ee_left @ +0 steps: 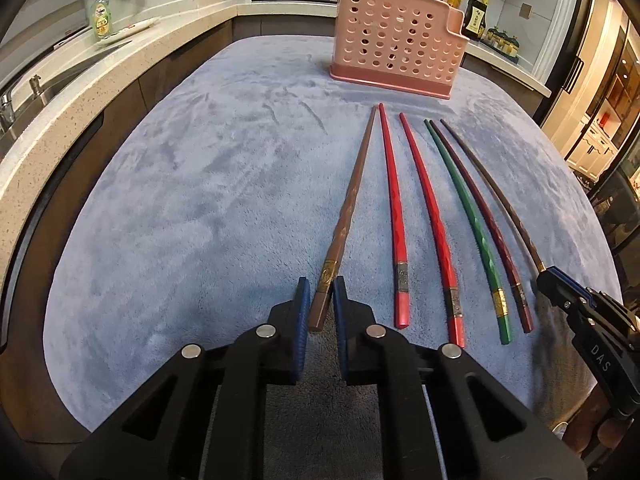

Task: Organize utensils
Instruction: 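Close left tool on a brown chopstick while right tool closes on another brown chopstick, then lift both brown chopsticks up toward the pink holder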

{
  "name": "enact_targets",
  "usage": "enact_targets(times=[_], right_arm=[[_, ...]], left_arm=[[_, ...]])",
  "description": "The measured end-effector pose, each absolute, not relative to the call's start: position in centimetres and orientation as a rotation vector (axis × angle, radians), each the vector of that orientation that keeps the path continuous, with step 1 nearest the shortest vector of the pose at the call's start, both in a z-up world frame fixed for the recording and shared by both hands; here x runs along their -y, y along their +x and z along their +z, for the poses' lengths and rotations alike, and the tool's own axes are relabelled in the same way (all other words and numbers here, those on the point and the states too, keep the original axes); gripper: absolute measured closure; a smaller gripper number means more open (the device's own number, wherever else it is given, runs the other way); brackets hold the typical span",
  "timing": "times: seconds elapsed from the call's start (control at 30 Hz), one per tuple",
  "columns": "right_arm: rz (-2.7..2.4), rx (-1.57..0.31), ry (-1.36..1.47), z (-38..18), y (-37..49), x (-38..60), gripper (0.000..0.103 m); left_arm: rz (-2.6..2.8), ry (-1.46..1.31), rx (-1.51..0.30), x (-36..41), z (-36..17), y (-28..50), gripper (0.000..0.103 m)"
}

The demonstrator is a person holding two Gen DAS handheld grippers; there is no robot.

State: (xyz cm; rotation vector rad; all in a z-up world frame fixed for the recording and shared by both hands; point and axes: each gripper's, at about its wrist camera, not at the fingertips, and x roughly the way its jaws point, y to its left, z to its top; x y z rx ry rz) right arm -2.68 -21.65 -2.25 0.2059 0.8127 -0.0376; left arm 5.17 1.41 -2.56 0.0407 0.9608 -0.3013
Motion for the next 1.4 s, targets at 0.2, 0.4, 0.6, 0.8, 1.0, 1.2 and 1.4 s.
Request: enact_targets(times=[0.2,0.4,0.6,0.8,1.0,1.2,1.4], right_arm=[[-0.041,-0.757,0.212,0.4,-3.1,21.9,0.096],[-0.04,-0.661,0.219,4.7,-3.4,22.8,0.096],[-0.04,-0.559,0.226,9.2,-2.9,24.0,0.096],[-0.044,-0.489,0.241,12.2,-2.1,25.2,0.096],[-0.051,-0.452,0.264,14.2,-0.6,26.2,0.096],[-0.052,-0.404,0.296,16.1,0.9,26.8,0.096],[-0.041,-0.35,0.321,18.4,3.2,27.1,0.096]], left_arm=[[-0.316,0.011,-0.928,-2.0,-0.1,5.2,0.092],[-0.328,-0.009,-0.878,-2.4,3.2,5.5,0.093],[-0.336,-0.013,-0.808,-2.4,6.9,6.4,0.094],[-0.331,-0.034,-0.749,-2.3,10.2,8.1,0.096],[-0.328,-0.056,-0.684,-1.8,13.2,10.4,0.096],[-0.327,-0.076,-0.644,-1.1,15.6,12.6,0.097],[-0.335,-0.089,-0.591,-0.2,18.7,14.6,0.103]])
